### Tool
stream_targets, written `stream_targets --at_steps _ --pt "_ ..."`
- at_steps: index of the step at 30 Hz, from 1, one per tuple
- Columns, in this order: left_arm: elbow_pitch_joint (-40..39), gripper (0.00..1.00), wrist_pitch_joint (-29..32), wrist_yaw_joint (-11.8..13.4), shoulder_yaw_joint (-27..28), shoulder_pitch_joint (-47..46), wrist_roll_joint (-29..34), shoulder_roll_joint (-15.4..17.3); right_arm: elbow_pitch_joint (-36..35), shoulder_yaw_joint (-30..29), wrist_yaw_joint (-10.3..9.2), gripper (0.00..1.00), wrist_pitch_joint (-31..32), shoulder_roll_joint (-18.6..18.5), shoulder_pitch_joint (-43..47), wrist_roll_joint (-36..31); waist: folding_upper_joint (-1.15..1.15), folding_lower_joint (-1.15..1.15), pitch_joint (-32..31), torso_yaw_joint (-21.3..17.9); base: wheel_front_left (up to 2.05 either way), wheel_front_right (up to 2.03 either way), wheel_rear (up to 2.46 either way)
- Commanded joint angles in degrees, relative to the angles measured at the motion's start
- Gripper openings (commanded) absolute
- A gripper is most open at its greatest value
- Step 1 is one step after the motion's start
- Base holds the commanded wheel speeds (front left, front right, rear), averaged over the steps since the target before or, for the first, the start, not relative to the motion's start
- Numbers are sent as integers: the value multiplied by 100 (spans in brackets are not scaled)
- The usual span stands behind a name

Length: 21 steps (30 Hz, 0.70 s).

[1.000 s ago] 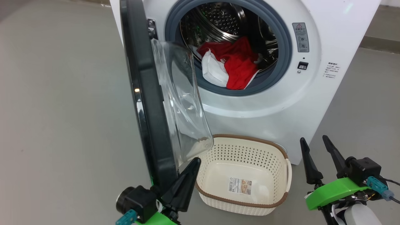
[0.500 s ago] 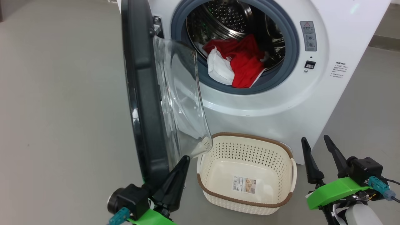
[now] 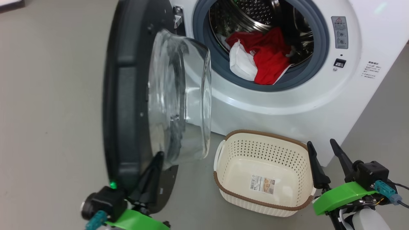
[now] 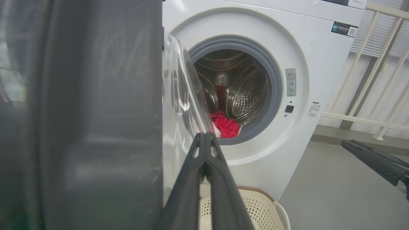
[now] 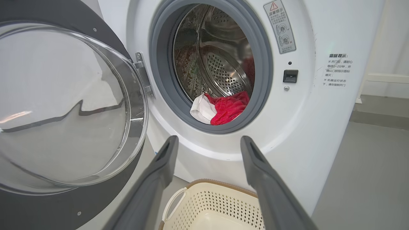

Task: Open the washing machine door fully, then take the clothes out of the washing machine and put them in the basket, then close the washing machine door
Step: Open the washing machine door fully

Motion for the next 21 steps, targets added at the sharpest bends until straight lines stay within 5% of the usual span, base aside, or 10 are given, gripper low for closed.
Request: stream_targets --at_steps 1,21 --pt "-104 0 -24 212 483 -132 -68 203 -97 121 36 100 -37 0 -213 -116 0 0 102 54 0 0 0" --pt "118 0 -82 624 1387 -54 -317 656 -105 60 36 100 -37 0 -264 -353 0 0 378 96 0 0 0"
